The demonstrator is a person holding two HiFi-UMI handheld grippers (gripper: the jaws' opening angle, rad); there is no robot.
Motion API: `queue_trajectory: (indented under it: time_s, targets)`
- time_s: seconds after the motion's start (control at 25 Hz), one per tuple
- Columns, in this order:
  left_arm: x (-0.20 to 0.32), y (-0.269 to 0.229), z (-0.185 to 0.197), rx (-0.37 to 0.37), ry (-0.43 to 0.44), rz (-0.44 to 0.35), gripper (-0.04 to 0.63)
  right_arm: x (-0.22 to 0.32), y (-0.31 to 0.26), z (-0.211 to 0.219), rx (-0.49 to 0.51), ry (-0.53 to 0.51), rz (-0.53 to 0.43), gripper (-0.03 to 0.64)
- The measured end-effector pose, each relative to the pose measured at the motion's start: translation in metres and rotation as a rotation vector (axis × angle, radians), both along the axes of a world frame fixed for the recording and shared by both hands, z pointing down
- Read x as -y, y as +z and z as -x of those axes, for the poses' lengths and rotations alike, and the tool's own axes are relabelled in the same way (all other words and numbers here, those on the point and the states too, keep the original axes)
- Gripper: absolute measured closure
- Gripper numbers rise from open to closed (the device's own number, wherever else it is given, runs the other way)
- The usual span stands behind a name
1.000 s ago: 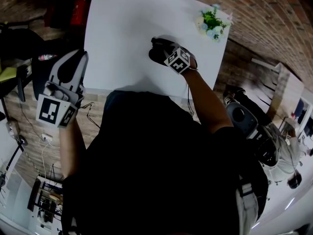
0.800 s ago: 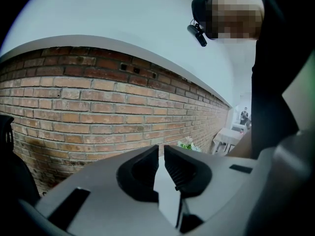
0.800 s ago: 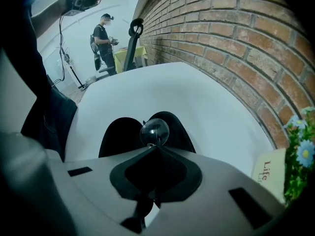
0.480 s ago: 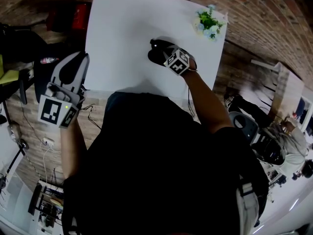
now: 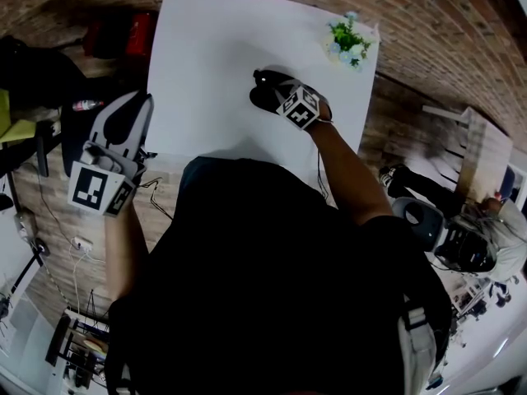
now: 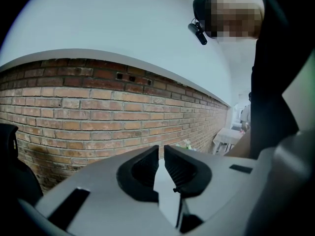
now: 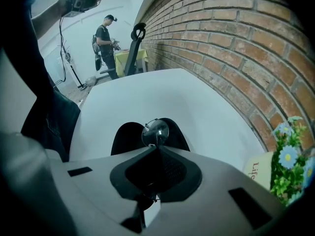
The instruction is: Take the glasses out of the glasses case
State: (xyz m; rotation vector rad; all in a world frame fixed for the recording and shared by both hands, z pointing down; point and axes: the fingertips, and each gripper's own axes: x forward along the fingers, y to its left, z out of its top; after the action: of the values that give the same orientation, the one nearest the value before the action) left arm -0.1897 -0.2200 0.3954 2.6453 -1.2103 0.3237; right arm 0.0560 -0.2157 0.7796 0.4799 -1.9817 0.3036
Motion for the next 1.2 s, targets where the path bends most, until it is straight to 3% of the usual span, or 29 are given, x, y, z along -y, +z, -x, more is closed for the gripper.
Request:
queue_trajectory:
  time_s: [1.2]
  targets:
    - [-0.051, -0.021, -0.029, 0.028, 0.076, -0.071, 0.554, -0.026, -0.057, -0.038, 0.035, 0.099, -0.108, 0.594]
